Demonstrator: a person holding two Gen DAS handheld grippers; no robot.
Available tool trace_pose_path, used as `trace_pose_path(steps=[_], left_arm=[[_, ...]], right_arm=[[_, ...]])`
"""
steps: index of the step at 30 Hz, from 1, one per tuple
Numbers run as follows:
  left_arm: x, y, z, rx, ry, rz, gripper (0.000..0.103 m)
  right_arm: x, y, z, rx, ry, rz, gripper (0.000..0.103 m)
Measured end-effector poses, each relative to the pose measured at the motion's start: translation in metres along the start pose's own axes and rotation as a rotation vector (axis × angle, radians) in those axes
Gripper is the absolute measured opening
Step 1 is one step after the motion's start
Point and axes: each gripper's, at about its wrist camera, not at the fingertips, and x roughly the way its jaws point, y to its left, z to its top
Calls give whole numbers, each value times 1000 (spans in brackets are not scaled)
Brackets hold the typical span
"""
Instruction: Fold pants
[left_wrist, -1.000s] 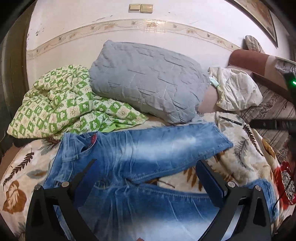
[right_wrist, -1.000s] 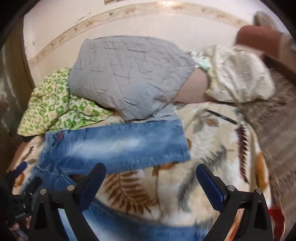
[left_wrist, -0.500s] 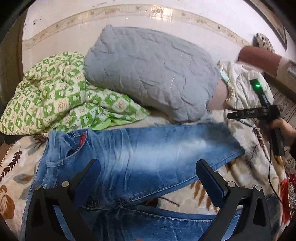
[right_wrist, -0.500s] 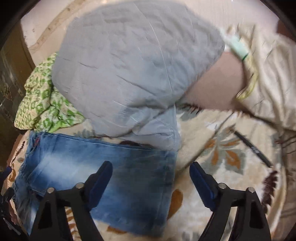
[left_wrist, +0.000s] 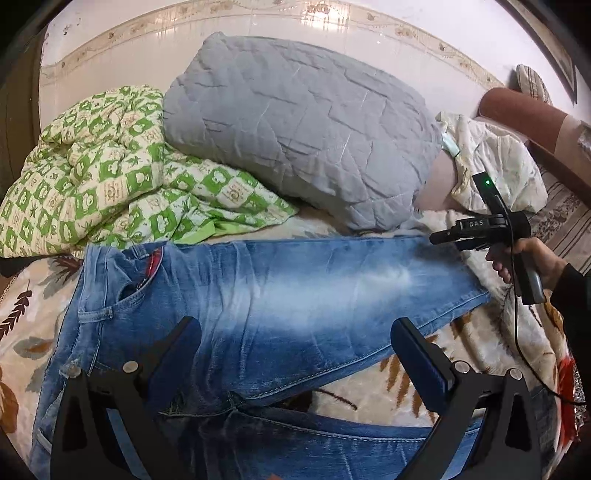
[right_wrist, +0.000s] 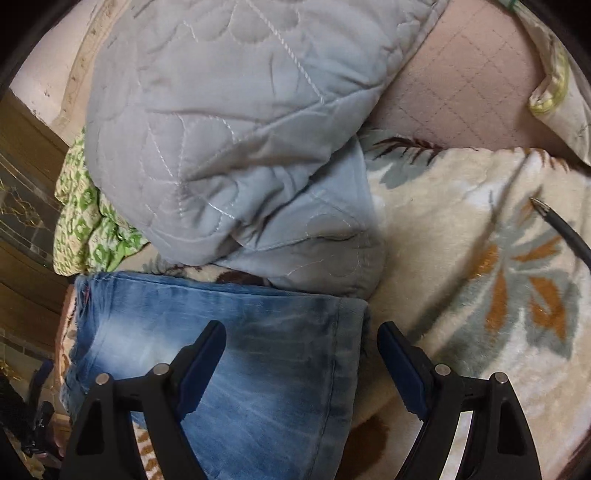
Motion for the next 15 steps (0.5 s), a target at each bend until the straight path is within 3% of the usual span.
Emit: trace_pose_path(steps=[2,4,5,8,15], left_arm=[[2,2,0,-4,10,3,102],[2,3,0,-6,12,6,102],[2,3,0,-7,12,7,102],[1,3,0,-7,12,4,102],[3,12,4,-38,38,-16,102]], right_arm=[[3,7,-3,-39,-8,6,85],[1,14,-6,-82,-20,19,59],[-1,18,-8,-96,-19,6,37],[-4,28,-13,-159,-16,9,22],[-35,70,-25,-286,-113,-57,16]])
